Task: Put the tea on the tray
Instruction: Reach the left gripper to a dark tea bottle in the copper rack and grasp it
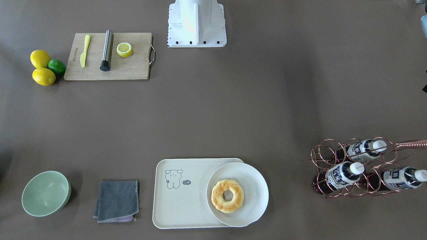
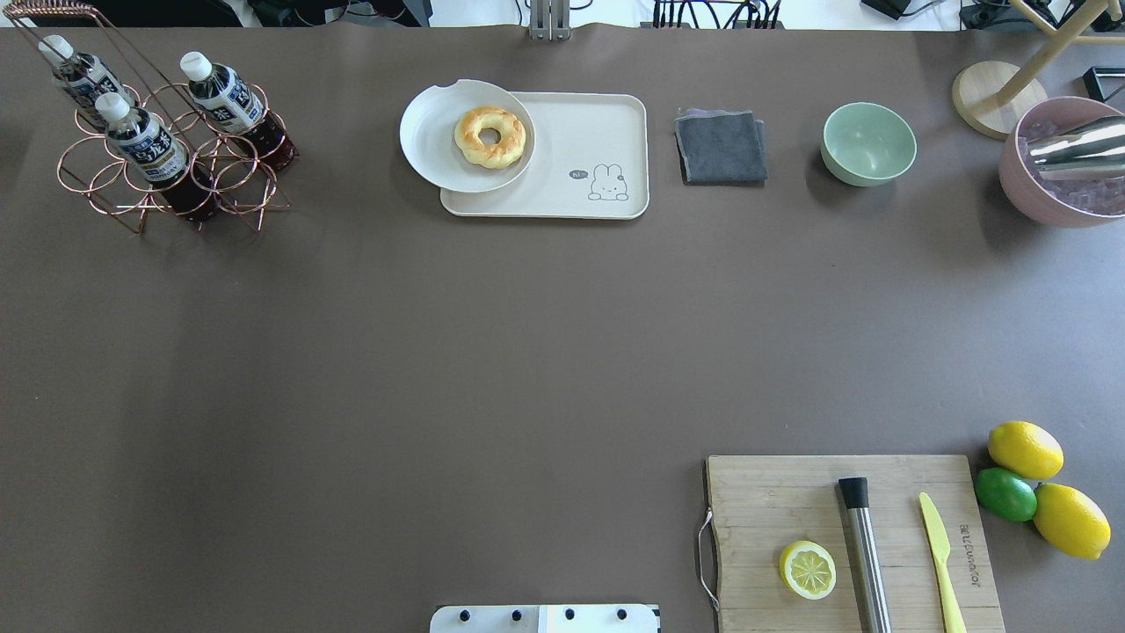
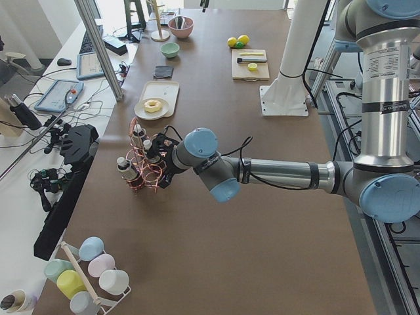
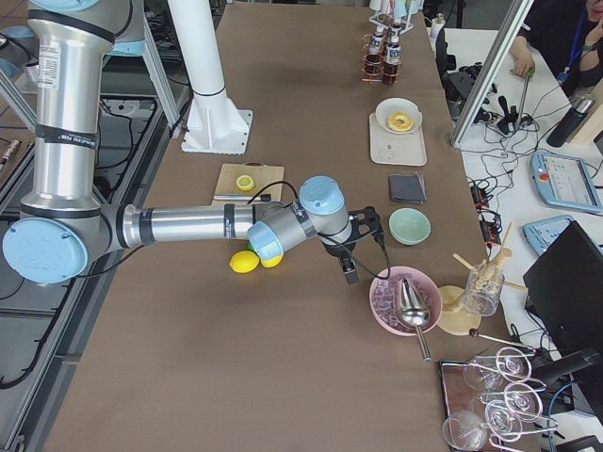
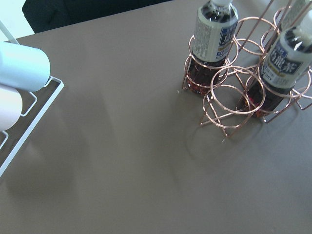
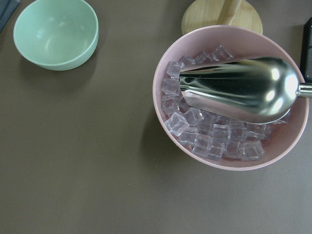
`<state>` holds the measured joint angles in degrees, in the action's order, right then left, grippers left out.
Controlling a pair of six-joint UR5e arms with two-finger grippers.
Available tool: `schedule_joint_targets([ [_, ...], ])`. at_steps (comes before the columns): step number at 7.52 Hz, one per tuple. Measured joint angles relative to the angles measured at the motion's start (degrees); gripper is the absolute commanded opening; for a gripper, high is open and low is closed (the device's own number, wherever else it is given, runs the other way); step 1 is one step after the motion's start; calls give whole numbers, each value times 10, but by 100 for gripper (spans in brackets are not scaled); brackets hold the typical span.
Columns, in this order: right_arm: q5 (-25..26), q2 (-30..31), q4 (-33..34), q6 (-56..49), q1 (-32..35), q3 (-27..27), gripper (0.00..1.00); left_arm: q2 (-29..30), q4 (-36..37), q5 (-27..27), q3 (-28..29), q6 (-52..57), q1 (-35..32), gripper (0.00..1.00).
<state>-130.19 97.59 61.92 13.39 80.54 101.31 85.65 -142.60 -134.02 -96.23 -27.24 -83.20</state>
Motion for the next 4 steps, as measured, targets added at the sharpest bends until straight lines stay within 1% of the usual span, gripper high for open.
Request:
schedule_joint_targets([
  [2,-1,-3,-6,1,-24,1,100,9,-41,134,-27,-86,93,95],
  [3,-1,-4,-12,2,-30,2,100,23,-45,187,-31,-112,132,85],
  [4,-1,-4,-16,2,-33,2,100,40,-46,222,-31,-136,158,77],
])
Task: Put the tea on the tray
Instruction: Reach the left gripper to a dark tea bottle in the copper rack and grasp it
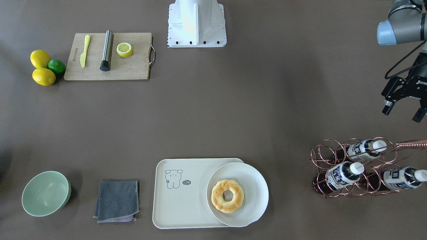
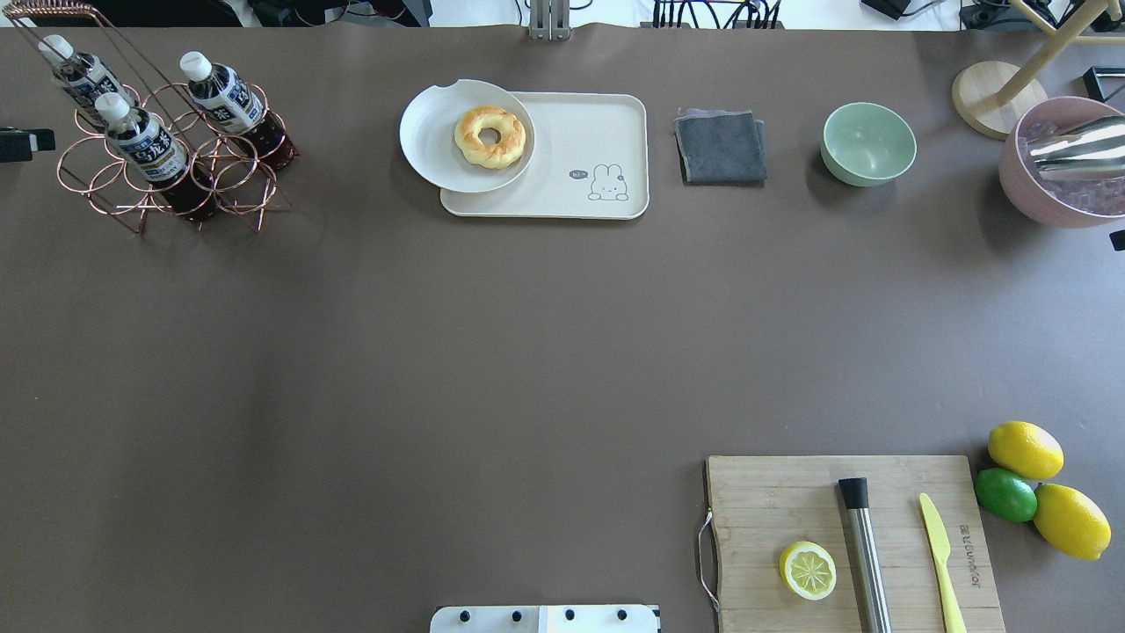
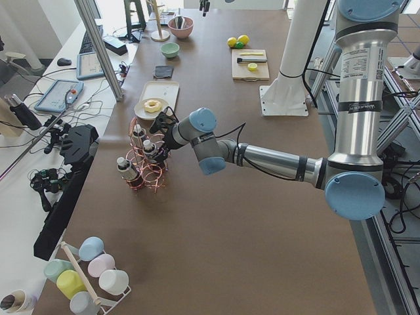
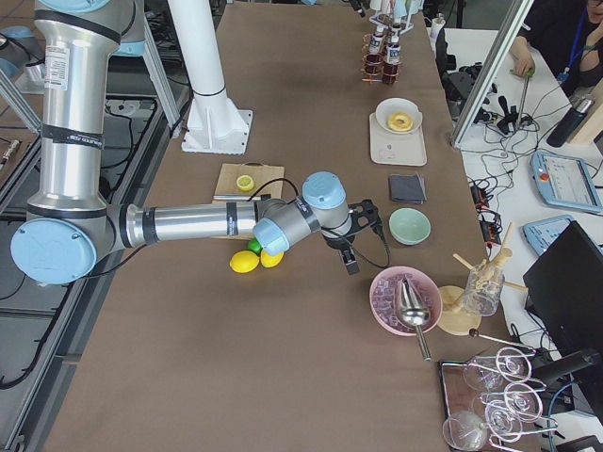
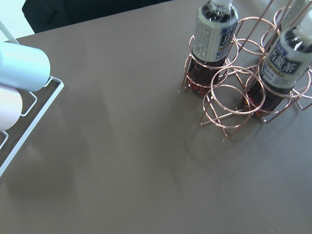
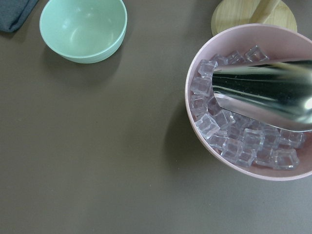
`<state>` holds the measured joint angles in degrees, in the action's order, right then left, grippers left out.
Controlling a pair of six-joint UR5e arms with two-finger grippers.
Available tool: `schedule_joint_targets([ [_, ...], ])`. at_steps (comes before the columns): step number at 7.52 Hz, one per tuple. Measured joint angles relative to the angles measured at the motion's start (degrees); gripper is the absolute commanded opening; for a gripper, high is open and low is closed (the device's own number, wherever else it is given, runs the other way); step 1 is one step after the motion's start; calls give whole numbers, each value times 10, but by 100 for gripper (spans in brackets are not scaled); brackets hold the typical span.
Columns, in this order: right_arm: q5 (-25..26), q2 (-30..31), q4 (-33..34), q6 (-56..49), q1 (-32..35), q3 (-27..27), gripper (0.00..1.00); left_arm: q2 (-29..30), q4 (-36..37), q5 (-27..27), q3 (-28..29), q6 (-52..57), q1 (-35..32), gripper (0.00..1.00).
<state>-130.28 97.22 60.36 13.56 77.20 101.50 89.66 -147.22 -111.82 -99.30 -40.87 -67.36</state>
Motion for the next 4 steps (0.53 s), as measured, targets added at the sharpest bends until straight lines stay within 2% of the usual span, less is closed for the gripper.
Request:
schedule_joint_targets([
  [2,0,1,-2,0,-2,0,100,32,0,80,9,-40,55,77],
  [4,0,1,-3,-1,-3,0,100,62,-4,113,41,-43,78,77],
])
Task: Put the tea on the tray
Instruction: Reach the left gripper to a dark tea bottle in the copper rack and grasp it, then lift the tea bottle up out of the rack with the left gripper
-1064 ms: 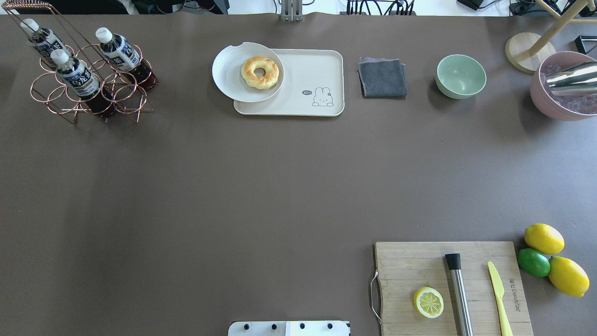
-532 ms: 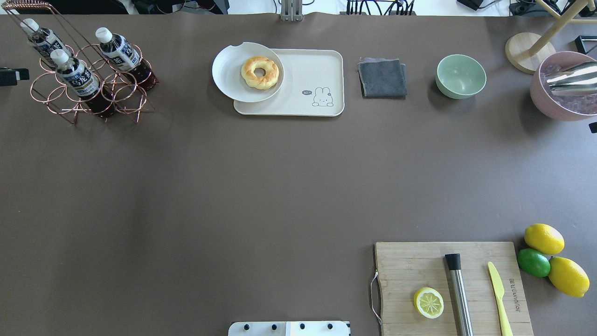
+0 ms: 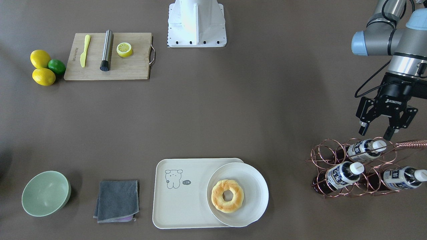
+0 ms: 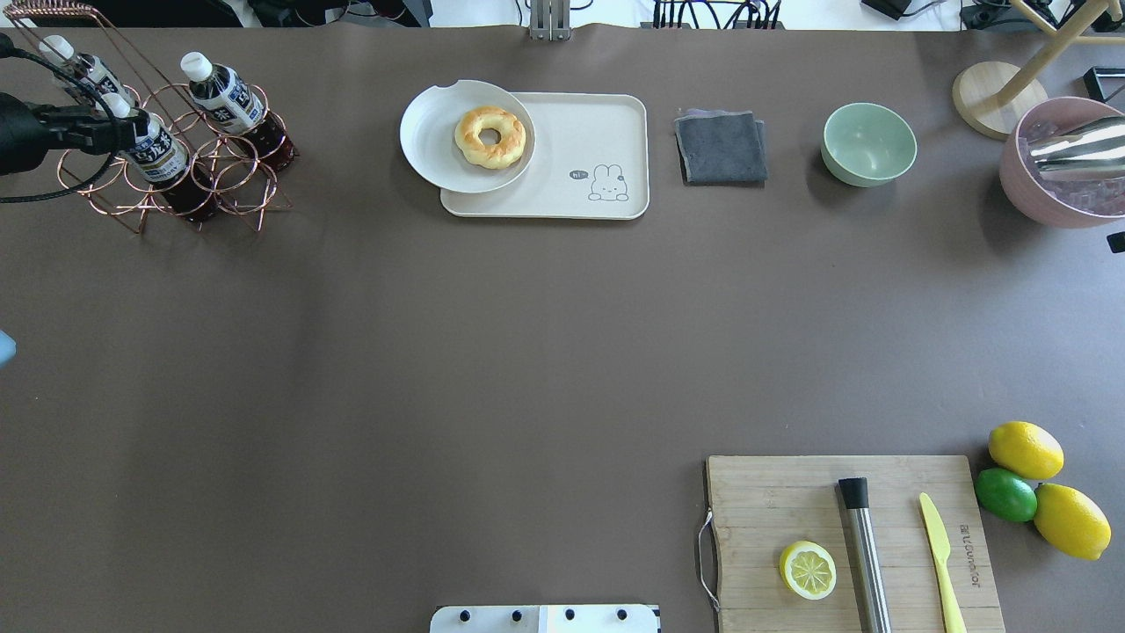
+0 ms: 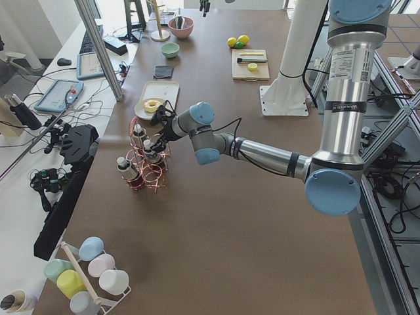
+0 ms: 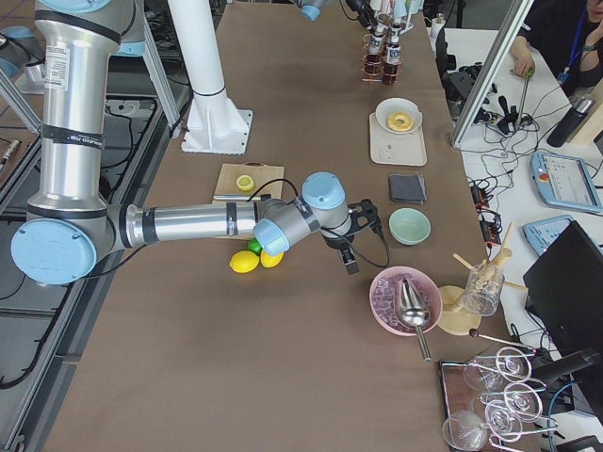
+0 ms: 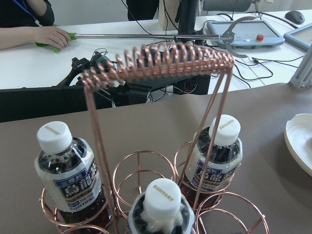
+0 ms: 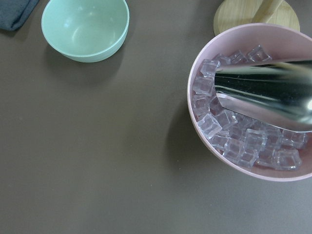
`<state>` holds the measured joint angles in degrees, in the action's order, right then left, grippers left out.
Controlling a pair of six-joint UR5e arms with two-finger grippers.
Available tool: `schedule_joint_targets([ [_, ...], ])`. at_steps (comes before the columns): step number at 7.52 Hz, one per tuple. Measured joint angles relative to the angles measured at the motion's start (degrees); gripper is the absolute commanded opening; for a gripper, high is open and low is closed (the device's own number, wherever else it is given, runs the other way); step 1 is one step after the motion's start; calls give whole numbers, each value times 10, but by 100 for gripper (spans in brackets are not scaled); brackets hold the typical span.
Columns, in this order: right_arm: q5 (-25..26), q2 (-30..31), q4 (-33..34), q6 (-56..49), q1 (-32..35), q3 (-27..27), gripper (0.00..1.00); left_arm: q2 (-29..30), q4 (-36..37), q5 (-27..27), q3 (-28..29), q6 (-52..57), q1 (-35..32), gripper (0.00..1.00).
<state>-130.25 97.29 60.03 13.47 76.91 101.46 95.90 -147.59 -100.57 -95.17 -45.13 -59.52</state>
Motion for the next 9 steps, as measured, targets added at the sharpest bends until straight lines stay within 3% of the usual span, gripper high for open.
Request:
schedule_joint_targets([
  [5,0,0,-3,1,0,0,100,16,0,7,29,29,-1,70],
  [6,0,0,-3,1,0,0,100,18,0,7,33,29,-3,54],
  [7,0,0,-3,1,0,1,100,19,-1,7,35,28,-4,24],
  [8,0,0,-4,1,0,0,100,20,-1,7,35,25,-5,0],
  [9,0,0,-4,1,0,0,100,21,-2,7,35,23,-6,0],
])
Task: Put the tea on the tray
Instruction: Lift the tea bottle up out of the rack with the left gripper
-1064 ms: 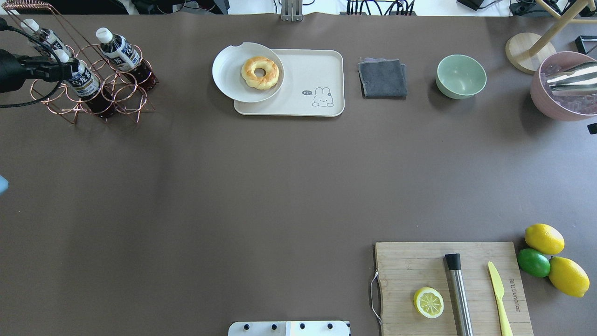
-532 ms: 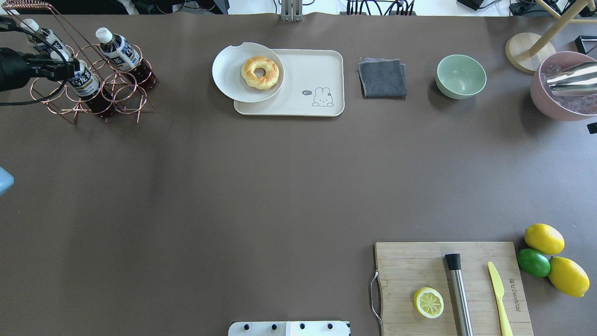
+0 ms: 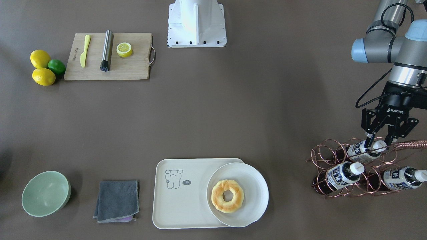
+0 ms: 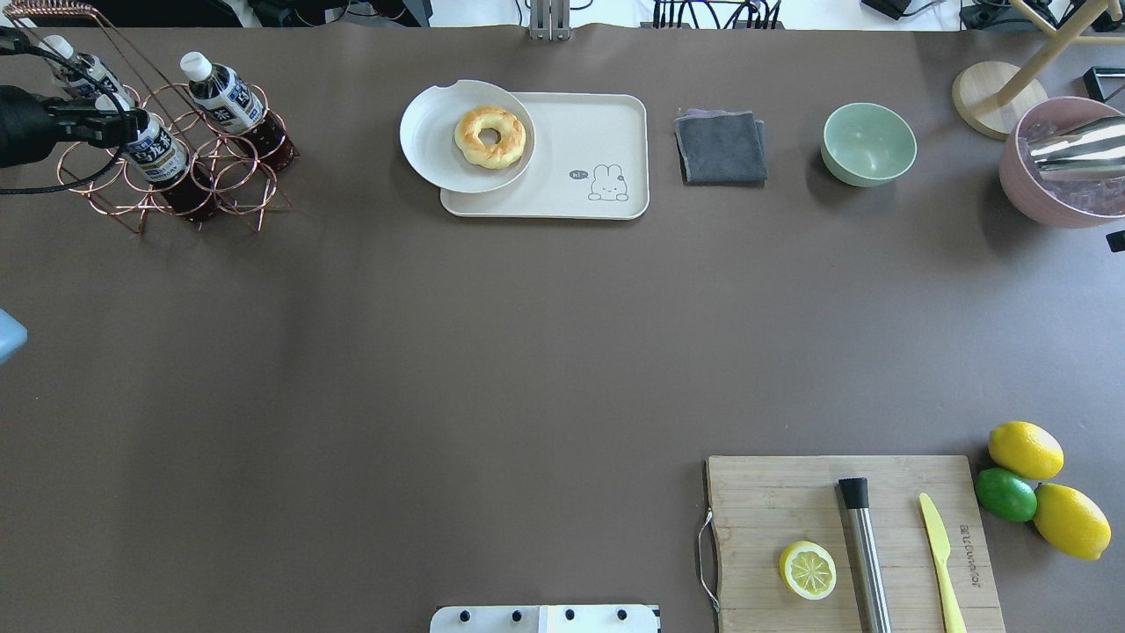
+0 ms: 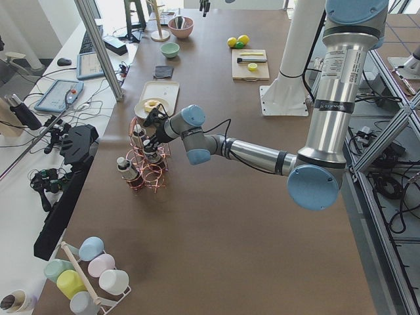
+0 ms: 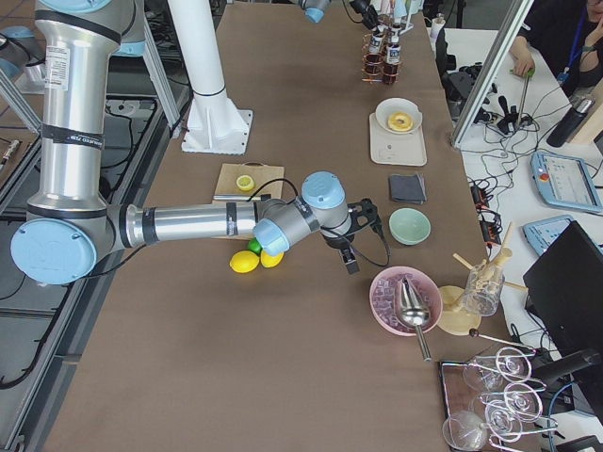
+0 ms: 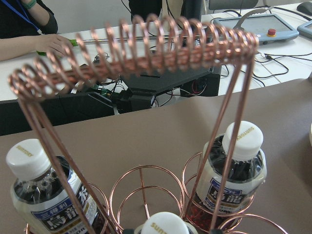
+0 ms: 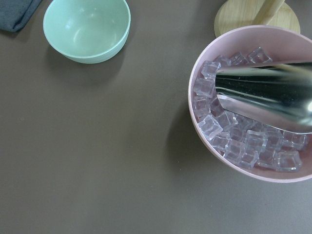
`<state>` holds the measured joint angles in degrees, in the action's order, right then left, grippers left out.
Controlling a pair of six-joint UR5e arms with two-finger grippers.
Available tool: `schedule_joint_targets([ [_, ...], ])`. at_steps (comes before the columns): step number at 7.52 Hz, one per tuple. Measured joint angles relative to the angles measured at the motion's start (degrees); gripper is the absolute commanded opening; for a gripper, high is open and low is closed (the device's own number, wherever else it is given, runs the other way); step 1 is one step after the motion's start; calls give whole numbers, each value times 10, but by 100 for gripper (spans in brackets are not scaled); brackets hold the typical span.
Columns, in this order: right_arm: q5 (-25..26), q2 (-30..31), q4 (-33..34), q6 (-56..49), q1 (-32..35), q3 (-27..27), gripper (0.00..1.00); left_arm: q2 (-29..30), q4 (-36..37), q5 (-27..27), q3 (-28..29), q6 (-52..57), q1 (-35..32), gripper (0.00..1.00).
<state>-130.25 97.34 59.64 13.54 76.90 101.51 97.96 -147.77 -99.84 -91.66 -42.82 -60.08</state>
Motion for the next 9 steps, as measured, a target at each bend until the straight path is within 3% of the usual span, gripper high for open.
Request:
schedule_joint_targets([
  [5,0,6,-14,0,1,0,100,0,14,-16,-35,3,-45,0],
  [9,0,6,-16,0,1,0,100,4,99,-146,-128,4,-136,0],
])
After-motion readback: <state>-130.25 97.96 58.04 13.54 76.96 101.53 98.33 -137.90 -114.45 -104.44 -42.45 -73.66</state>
